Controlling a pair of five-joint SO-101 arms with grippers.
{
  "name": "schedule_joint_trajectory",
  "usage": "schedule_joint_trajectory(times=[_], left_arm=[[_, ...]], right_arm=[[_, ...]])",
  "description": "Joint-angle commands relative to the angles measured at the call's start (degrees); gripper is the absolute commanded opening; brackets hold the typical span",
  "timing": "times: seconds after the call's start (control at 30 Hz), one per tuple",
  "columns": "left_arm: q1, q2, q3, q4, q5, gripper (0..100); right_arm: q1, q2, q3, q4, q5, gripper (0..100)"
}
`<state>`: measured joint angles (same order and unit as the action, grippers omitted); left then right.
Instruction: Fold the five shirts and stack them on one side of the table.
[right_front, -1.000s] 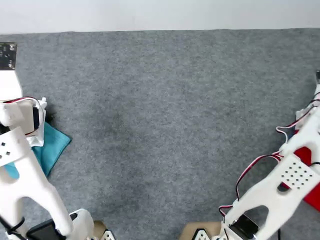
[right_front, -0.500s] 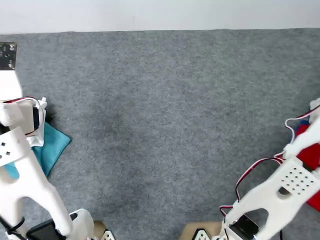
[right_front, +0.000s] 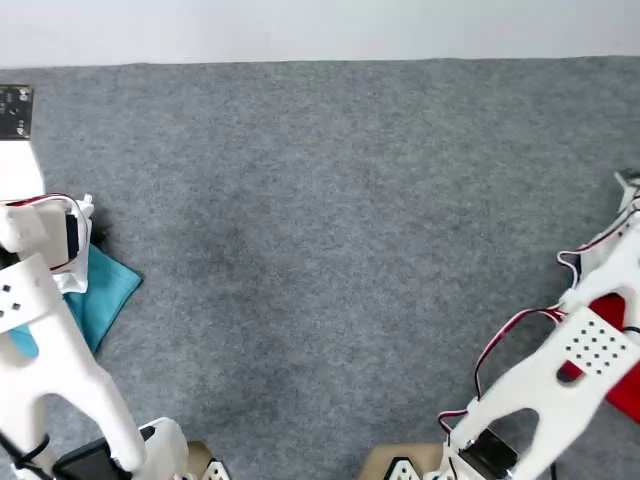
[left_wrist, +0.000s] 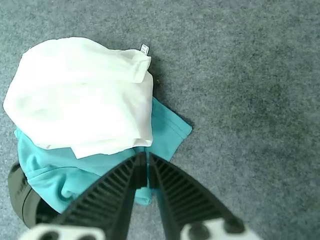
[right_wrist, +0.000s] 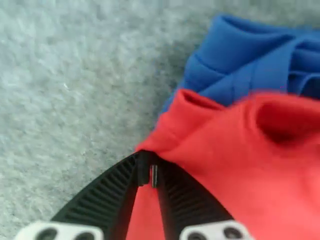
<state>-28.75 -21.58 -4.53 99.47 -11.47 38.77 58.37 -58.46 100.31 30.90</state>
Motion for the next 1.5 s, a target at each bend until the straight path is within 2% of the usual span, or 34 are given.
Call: schedule_joint_trajectory(times=[0.0,0.17,0.47,0.6,0.83,0.9,1.03,1.33,1.47], left_arm=[[-0.2,-1.4,-0.1,1.0,-0.3,2],[-0.2,-1.4,-0.1,1.0,-0.4,2],[-0.2,-1.4,-0.1,1.0,-0.4,2],[-0.2,-1.4,-0.1,1.0,-0.4,2],[-0.2,-1.8,2.5,1.0,-0.4,2],[-0.3,-1.8,3.7,1.0,-0.4,2],[-0.2,-1.8,4.2,1.0,-0.4,2],[-0.4,-1.8,3.8,1.0,-0.4,2],[-0.4,-1.4,3.8,1.0,-0.8,2]], right_arm=[[-0.3,-3.2,-6.5,2.9,-1.5,1.3],[2.2,-14.1,-1.4,2.8,-2.3,1.4],[1.5,-34.8,34.5,2.1,2.3,1.4],[1.2,-36.3,47.3,-4.1,2.4,1.4],[1.5,-36.2,63.7,-21.1,2.5,1.4],[0.7,-36.5,65.5,-23.1,2.5,1.4],[-0.7,-39.2,64.4,-20.0,2.4,1.4],[-7.6,-57.2,64.4,-12.2,2.2,0.9],[-11.0,-63.3,64.4,-8.0,-2.7,0.9]])
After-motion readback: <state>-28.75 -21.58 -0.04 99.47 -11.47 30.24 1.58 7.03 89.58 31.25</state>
